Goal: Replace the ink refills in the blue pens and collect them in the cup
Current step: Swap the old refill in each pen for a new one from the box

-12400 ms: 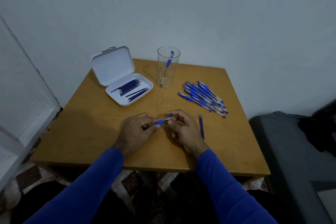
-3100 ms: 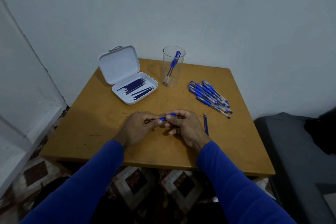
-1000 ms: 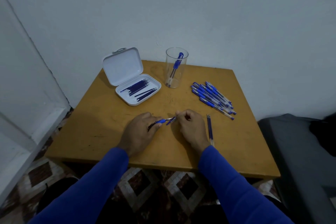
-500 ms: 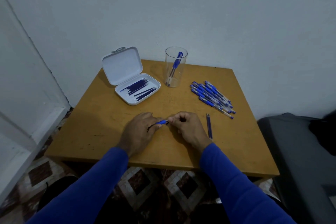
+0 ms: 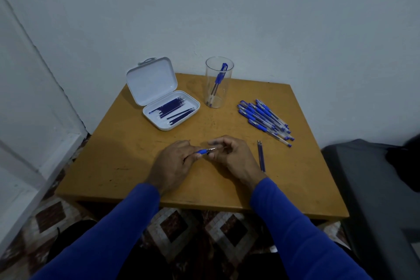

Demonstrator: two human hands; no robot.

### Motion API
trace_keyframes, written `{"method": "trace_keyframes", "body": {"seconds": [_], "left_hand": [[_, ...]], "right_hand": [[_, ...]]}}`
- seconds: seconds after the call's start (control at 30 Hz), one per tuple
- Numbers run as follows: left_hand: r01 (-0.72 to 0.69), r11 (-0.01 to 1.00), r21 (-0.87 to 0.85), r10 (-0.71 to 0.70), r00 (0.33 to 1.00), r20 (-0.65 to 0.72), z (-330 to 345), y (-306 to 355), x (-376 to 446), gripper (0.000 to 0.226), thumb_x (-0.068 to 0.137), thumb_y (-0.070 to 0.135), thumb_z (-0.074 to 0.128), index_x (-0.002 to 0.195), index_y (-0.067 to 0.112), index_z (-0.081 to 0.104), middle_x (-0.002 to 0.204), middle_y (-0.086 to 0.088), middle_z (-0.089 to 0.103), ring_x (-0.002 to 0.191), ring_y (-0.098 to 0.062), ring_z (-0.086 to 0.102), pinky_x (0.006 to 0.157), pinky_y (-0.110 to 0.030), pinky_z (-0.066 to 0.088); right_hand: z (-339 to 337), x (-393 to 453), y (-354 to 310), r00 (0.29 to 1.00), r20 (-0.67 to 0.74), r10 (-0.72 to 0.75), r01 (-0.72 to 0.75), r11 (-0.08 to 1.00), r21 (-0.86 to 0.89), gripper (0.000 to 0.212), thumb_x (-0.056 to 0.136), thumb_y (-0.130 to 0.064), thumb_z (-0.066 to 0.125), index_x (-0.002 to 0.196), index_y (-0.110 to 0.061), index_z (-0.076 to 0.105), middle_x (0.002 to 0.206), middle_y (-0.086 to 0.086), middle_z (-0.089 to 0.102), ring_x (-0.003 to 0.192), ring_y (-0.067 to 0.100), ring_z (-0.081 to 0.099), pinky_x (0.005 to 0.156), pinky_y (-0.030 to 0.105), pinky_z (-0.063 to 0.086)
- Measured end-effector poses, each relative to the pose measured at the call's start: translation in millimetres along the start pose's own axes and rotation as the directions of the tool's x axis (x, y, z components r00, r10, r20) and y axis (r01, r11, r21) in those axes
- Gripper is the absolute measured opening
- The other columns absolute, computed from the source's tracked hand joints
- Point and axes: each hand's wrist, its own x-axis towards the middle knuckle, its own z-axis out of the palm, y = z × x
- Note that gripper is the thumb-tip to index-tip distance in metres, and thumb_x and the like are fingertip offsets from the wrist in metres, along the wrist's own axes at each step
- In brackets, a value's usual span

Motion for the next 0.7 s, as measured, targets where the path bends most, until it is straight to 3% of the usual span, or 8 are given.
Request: {"method": "trace_keyframes", "body": {"seconds": [0.1, 0.2, 0.3, 0.37, 0.43, 0.53, 0.63, 0.7], "left_hand": [[-0.004, 1.0, -0.015, 0.004, 1.0, -0.007, -1.4, 1.8, -0.1, 0.045, 0.097, 0.049, 0.043, 0.123, 0.024, 0.071, 0.083, 0.009, 0.056, 0.08, -0.004, 0.049, 0.072, -0.012, 0.032], [0.018, 1.0, -0.022, -0.018, 1.0, 0.002, -2.8, 3.1, -1.2, 0.054, 0.095, 0.056, 0.037, 0.126, 0.026, 0.069, 0.085, 0.011, 0.055, 0.081, -0.005, 0.05, 0.071, -0.023, 0.043], [0.021, 1.0, -0.005, -0.021, 1.0, 0.01, -2.6, 3.0, -1.0, 0.053, 0.095, 0.055, 0.037, 0.125, 0.026, 0.07, 0.087, 0.011, 0.055, 0.082, -0.006, 0.05, 0.071, -0.026, 0.043], [0.012, 1.0, -0.005, -0.012, 1.0, -0.002, -2.3, 3.4, -1.1, 0.048, 0.096, 0.051, 0.04, 0.124, 0.025, 0.07, 0.086, 0.01, 0.055, 0.081, -0.006, 0.05, 0.07, -0.022, 0.039], [0.008, 1.0, -0.013, -0.008, 1.0, -0.01, -2.4, 3.6, -1.4, 0.047, 0.097, 0.05, 0.042, 0.125, 0.025, 0.07, 0.085, 0.01, 0.055, 0.081, -0.007, 0.051, 0.07, -0.026, 0.043], [0.021, 1.0, -0.018, -0.021, 1.0, -0.011, -3.4, 4.6, -2.0, 0.034, 0.102, 0.039, 0.051, 0.126, 0.024, 0.069, 0.086, 0.01, 0.055, 0.082, -0.008, 0.052, 0.072, -0.032, 0.048], [0.005, 1.0, -0.008, -0.005, 1.0, -0.008, -3.7, 5.7, -1.7, 0.03, 0.102, 0.033, 0.055, 0.127, 0.024, 0.069, 0.086, 0.011, 0.054, 0.082, -0.007, 0.051, 0.072, -0.032, 0.048], [0.009, 1.0, -0.012, -0.009, 1.0, -0.007, -3.7, 5.6, -1.7, 0.03, 0.101, 0.032, 0.056, 0.126, 0.024, 0.069, 0.086, 0.012, 0.054, 0.082, -0.006, 0.051, 0.072, -0.03, 0.047]], "right_hand": [[2.9, 0.2, -1.1, 0.998, -0.065, 0.022, -0.022, 1.0, 0.014, 0.014, 0.09, -0.033, 0.075, 0.101, -0.024, 0.074, 0.085, -0.007, 0.07, 0.076, 0.005, 0.062, 0.071, 0.026, 0.05], [6.4, 1.6, 3.4, 0.994, -0.113, -0.013, 0.008, 0.999, -0.049, 0.014, 0.097, -0.029, 0.068, 0.086, -0.02, 0.072, 0.08, -0.008, 0.072, 0.077, 0.003, 0.065, 0.078, 0.027, 0.051], [3.2, 0.6, 4.0, 0.998, -0.051, -0.045, 0.042, 0.997, -0.063, 0.008, 0.095, -0.015, 0.069, 0.097, -0.022, 0.073, 0.083, -0.008, 0.069, 0.076, 0.001, 0.06, 0.071, 0.019, 0.047], [0.0, 1.2, 4.6, 0.998, -0.019, -0.059, 0.058, 0.998, -0.036, 0.022, 0.091, -0.012, 0.074, 0.108, -0.025, 0.071, 0.09, -0.003, 0.068, 0.081, 0.006, 0.06, 0.072, 0.021, 0.048], [1.0, 1.8, 4.6, 0.999, -0.042, -0.035, 0.034, 0.999, -0.02, 0.019, 0.09, -0.023, 0.076, 0.109, -0.028, 0.071, 0.094, 0.001, 0.069, 0.084, 0.011, 0.061, 0.075, 0.028, 0.05], [7.1, 2.5, 6.2, 0.994, -0.11, -0.027, 0.017, 0.996, -0.089, 0.016, 0.094, -0.039, 0.069, 0.092, -0.024, 0.074, 0.091, -0.002, 0.071, 0.084, 0.014, 0.064, 0.079, 0.037, 0.055], [5.6, 2.2, 6.8, 0.994, -0.079, -0.075, 0.066, 0.992, -0.111, 0.006, 0.096, -0.024, 0.069, 0.097, -0.021, 0.074, 0.088, -0.006, 0.069, 0.079, 0.005, 0.06, 0.073, 0.025, 0.049], [1.3, 1.8, 6.0, 0.996, -0.03, -0.09, 0.088, 0.993, -0.076, 0.018, 0.093, -0.013, 0.072, 0.108, -0.022, 0.072, 0.091, -0.004, 0.068, 0.079, 0.002, 0.058, 0.071, 0.016, 0.047]]}}
